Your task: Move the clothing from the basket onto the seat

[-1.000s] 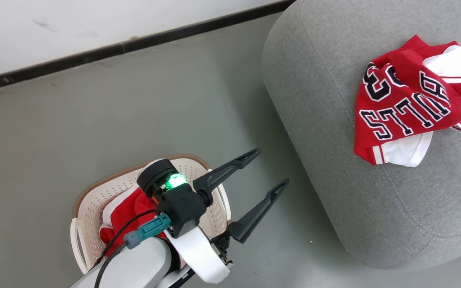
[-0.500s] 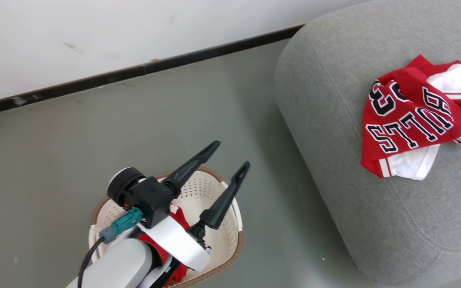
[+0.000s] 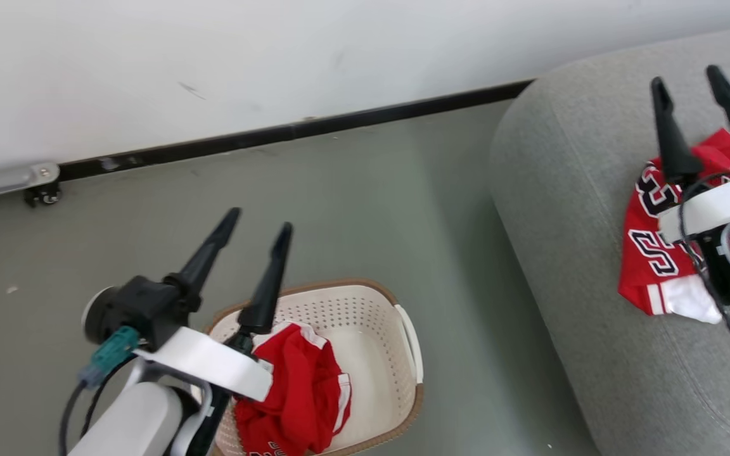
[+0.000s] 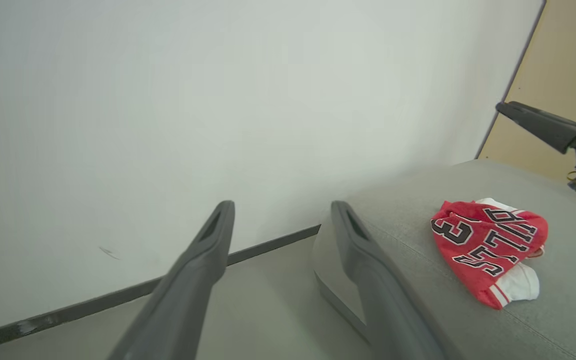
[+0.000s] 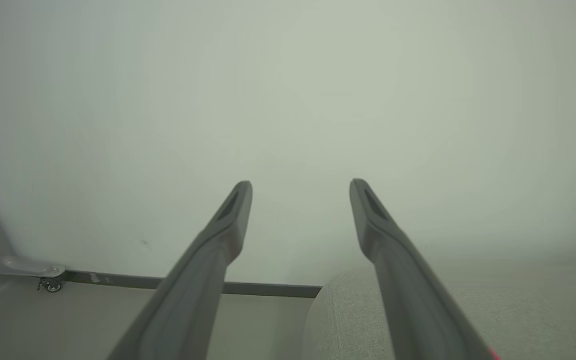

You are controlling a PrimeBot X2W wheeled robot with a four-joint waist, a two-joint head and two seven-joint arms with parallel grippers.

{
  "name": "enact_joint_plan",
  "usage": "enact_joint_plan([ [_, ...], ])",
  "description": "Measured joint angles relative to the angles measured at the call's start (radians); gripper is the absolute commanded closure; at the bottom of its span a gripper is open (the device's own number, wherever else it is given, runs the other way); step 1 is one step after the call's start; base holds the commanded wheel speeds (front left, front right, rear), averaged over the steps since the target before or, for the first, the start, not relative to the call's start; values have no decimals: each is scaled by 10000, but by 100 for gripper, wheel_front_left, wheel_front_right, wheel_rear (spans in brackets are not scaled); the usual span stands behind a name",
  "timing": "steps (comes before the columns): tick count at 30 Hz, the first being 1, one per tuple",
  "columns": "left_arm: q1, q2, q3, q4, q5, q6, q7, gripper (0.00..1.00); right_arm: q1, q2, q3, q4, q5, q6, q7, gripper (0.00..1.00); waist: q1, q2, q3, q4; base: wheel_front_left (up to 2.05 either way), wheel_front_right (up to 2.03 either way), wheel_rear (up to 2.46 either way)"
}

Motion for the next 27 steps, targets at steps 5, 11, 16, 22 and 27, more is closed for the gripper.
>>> enact_joint_plan([
  [5, 406, 6, 552, 36, 50, 263, 0, 0, 302, 447, 140, -96, -251, 0, 0, 0, 0, 0, -229, 401, 0, 0, 0],
  [11, 895, 0, 1060, 336, 142, 472, 0, 0, 838, 761, 171, -265, -575, 0, 0, 0, 0, 0, -510, 846, 0, 0, 0],
  [16, 1206, 2, 1313, 627, 324, 573, 0, 0, 1245, 953, 13, -437, -849, 0, 0, 0, 0, 0, -735, 1159, 0, 0, 0],
  [22, 1512, -17, 1622, 790, 744, 872, 0, 0, 1929, 1281, -357, -717, -1179, 0, 0, 0, 0, 0, -1009, 1459, 0, 0, 0],
  [27, 1768, -188, 1973, 882, 813, 1058, 0, 0, 2516, 1674, -696, -993, -1317, 0, 0, 0, 0, 0, -1236, 1655, 0, 0, 0],
])
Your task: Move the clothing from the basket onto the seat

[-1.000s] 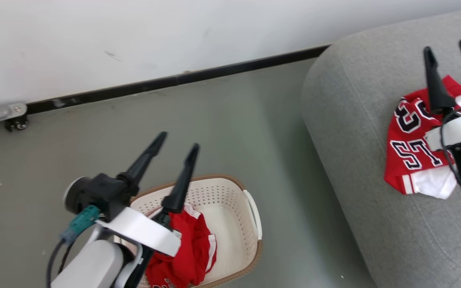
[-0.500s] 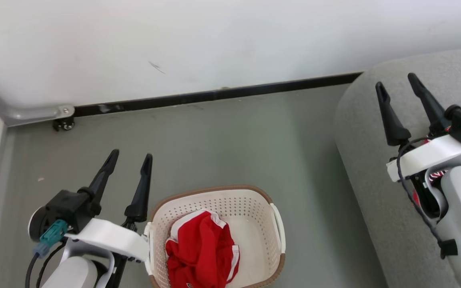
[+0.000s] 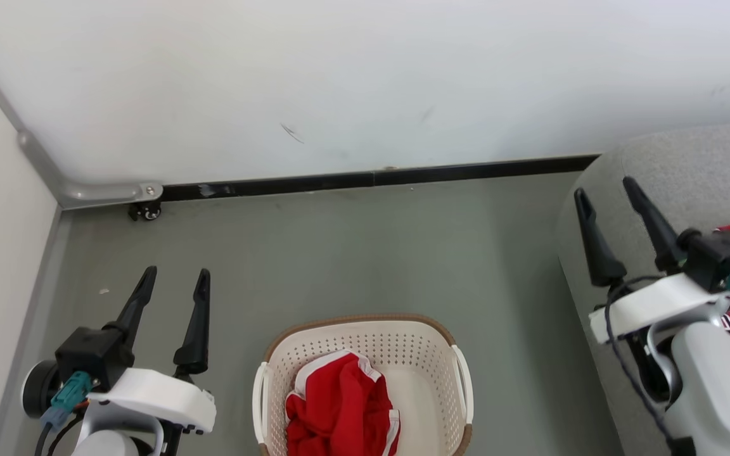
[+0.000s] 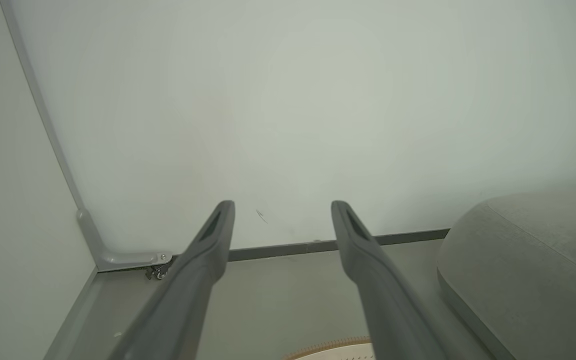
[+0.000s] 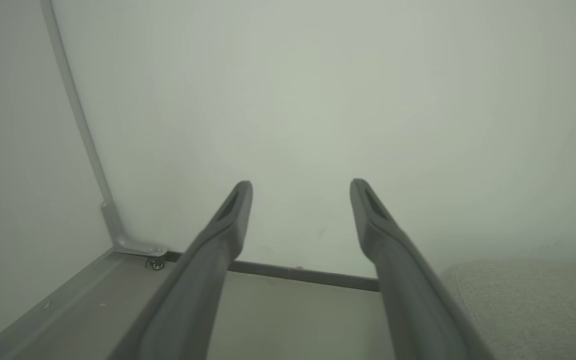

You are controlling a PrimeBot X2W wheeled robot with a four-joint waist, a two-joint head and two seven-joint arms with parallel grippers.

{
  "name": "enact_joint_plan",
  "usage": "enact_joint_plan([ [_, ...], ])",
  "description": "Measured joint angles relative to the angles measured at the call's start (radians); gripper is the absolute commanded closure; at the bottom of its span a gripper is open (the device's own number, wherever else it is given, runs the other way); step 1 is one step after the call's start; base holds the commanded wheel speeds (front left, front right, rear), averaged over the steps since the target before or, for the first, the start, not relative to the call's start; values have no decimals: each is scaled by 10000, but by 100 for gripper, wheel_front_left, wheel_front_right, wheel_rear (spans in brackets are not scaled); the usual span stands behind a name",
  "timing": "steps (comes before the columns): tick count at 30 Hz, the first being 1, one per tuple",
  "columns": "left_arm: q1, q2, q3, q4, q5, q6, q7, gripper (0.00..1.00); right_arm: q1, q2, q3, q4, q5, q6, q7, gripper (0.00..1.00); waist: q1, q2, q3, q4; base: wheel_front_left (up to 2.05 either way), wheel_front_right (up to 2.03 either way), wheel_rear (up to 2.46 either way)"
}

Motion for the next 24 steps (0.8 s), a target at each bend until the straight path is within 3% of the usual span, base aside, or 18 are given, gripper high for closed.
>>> enact_joint_plan([
  [15, 818, -192, 642, 58, 617, 405, 0, 0, 1805, 1323, -466, -828, -790, 0, 0, 0, 0, 0, -542, 235, 0, 0, 0],
  [24, 1270, -238, 903, -4, 915, 523, 0, 0, 2678, 1613, -593, -1256, -1290, 0, 0, 0, 0, 0, -675, 68, 0, 0, 0],
])
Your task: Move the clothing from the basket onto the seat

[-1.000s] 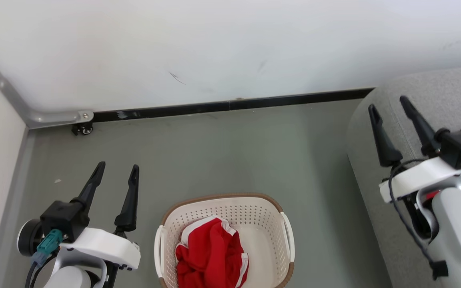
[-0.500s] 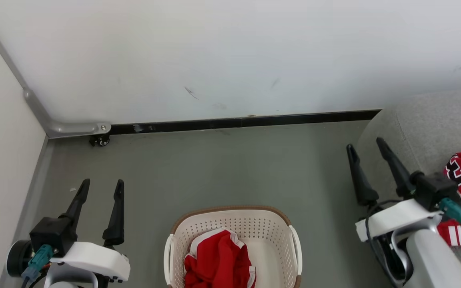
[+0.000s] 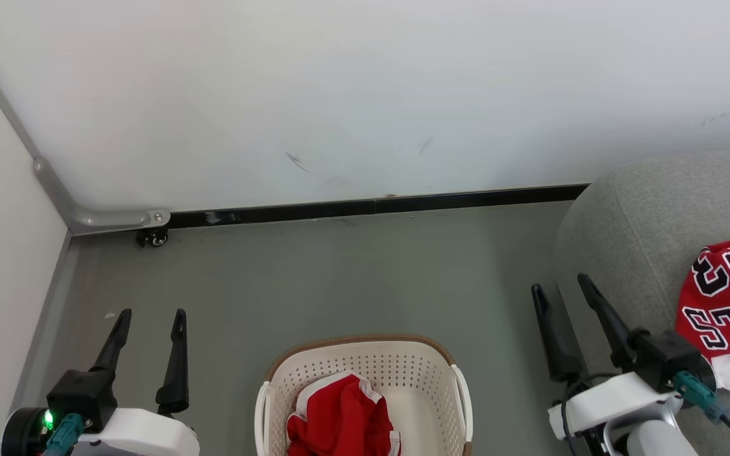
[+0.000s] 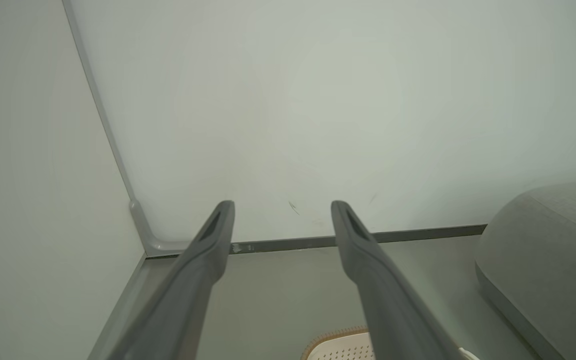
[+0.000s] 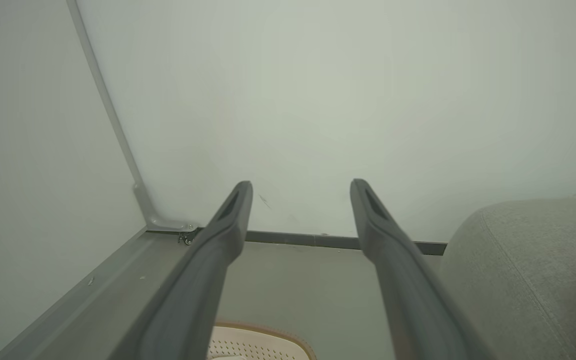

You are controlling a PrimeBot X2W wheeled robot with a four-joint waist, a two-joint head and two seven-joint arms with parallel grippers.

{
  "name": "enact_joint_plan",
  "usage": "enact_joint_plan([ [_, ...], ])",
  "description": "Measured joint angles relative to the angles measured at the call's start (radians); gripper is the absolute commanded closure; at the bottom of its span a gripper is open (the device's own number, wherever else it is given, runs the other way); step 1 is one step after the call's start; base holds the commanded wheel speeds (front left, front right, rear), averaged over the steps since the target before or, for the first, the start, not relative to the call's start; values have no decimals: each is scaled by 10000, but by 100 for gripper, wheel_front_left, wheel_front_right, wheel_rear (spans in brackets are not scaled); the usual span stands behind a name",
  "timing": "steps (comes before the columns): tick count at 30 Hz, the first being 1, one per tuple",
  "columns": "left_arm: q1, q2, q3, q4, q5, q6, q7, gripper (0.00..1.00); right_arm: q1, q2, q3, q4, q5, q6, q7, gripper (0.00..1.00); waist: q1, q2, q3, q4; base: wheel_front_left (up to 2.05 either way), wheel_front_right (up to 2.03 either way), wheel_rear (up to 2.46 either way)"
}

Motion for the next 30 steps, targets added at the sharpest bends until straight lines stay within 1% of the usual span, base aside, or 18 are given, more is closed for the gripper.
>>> enact_joint_plan([
  [16, 375, -230, 123, -150, 414, -148, 0, 0, 1088, 109, -113, -612, -401, 0, 0, 0, 0, 0, -86, -428, 0, 0, 0],
  [24, 464, -326, 173, -150, 514, -236, 0, 0, 1237, 119, -111, -771, -389, 0, 0, 0, 0, -1, -97, -564, 0, 0, 0],
  [30, 507, -441, 199, -194, 673, -280, 0, 0, 1411, 121, -52, -970, -115, 0, 0, 0, 0, 0, -102, -622, 0, 0, 0],
])
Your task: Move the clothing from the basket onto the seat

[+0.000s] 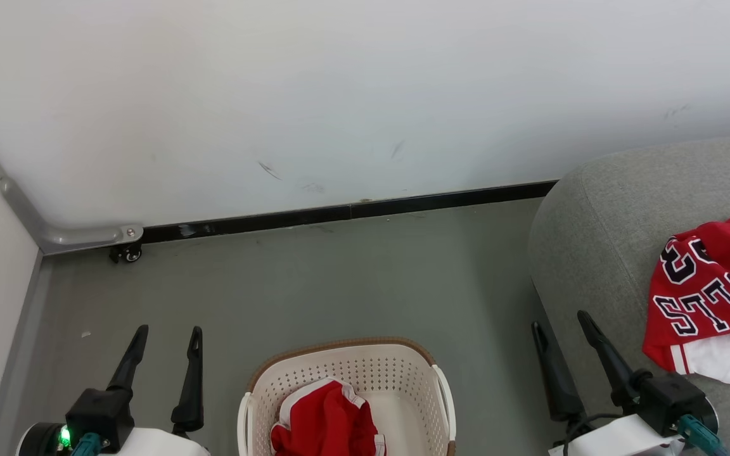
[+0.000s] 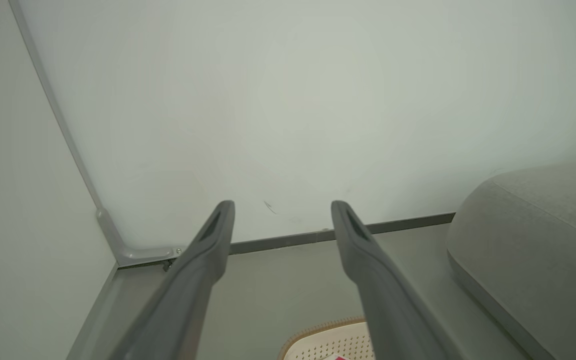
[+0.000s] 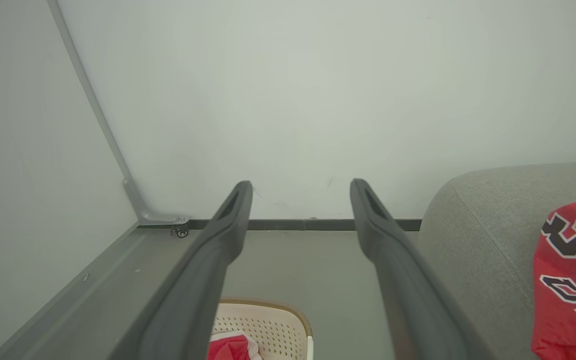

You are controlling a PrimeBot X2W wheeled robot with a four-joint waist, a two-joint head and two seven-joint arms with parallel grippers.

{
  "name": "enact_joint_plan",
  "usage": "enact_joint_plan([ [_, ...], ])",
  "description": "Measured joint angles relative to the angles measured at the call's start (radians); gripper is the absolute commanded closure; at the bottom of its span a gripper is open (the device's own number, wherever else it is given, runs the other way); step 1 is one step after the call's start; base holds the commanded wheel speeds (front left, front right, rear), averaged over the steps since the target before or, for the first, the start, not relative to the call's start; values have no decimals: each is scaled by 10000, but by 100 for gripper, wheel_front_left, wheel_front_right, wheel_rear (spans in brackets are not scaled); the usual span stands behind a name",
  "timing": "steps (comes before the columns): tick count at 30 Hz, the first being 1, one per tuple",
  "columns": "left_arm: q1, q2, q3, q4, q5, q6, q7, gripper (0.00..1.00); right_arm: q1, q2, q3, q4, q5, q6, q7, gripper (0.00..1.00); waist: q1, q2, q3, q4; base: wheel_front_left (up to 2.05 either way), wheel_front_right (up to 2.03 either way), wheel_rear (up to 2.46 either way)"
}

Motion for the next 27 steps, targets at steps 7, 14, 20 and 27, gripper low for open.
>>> enact_joint_plan([
  [7, 112, -50, 21, -8, 13, -67, 0, 0, 112, 6, 109, -188, 105, 0, 0, 0, 0, 0, 19, -12, 0, 0, 0],
  [14, 113, -94, 148, 8, 61, -249, 0, 0, 203, 10, 102, -339, 155, 0, 0, 0, 0, 0, 115, -18, 0, 0, 0],
  [20, 113, -169, 142, -21, 251, -307, 0, 0, 211, 13, 48, -504, 153, 0, 0, 0, 1, 0, 213, -20, 0, 0, 0],
  [27, 110, -134, 150, 56, 293, -487, 0, 0, 205, 17, -65, -786, 121, 0, 0, 0, 0, 0, 390, -33, 0, 0, 0],
])
